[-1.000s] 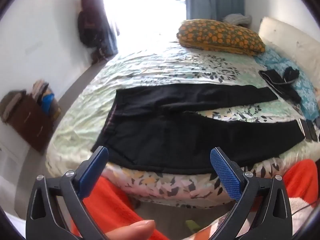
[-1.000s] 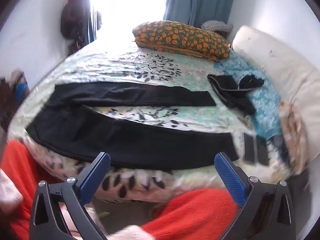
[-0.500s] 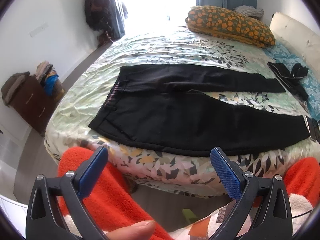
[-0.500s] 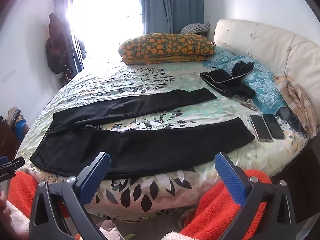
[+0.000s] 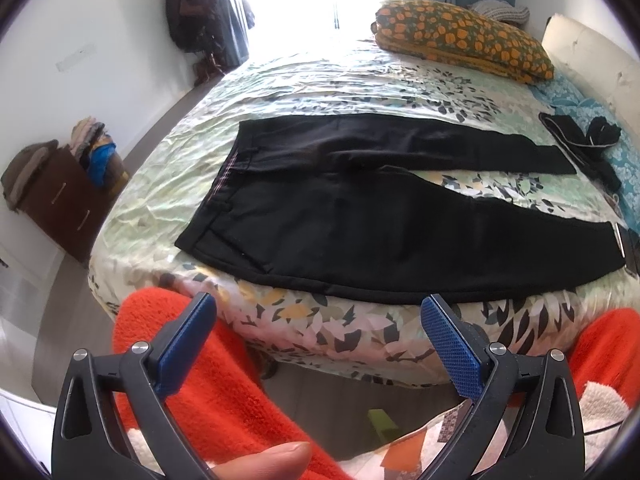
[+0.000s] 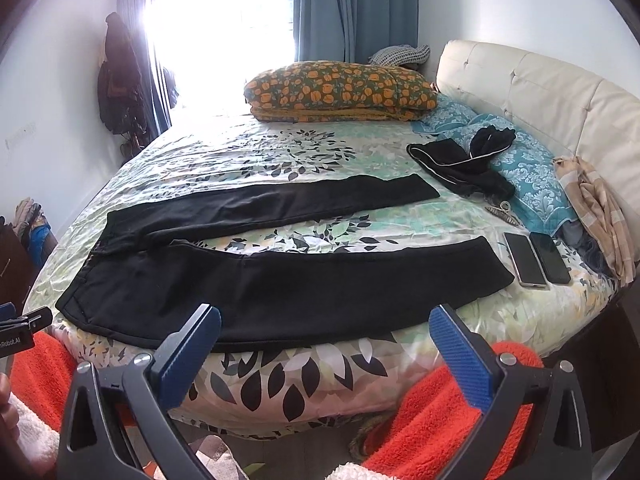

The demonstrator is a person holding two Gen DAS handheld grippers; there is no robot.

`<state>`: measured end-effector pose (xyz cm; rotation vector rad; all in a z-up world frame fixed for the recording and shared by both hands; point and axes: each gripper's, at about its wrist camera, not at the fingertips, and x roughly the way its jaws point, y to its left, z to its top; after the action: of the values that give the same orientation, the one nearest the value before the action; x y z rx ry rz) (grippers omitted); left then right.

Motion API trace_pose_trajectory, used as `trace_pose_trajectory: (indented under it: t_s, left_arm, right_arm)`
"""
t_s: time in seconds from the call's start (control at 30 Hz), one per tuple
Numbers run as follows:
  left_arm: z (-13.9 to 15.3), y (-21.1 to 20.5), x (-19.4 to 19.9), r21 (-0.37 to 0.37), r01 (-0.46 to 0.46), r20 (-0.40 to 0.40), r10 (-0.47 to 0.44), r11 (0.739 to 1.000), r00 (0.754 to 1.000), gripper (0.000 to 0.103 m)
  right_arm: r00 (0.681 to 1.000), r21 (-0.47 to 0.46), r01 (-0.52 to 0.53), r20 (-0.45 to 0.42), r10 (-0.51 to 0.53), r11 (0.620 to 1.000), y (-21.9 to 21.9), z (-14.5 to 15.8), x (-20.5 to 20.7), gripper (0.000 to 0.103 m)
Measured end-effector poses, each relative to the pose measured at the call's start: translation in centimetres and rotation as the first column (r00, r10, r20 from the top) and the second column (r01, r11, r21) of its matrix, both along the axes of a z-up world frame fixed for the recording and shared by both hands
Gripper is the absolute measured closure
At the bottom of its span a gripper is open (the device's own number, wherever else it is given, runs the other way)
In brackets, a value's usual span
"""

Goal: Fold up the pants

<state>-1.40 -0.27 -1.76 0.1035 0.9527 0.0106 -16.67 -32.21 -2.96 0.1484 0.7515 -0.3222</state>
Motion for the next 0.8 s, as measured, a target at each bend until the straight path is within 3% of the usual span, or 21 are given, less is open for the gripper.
trace_pose_trajectory:
  t_s: [0.8]
  left_arm:
    - [-1.1,-0.4,0.4,0.038,0.005,-0.056,-0.003,0.999,0.998,0.001]
  right_arm:
    - [0.999,-0.010,-0.027,-0.019,0.026,1.000,0.6,-0.5,0.6,0.000]
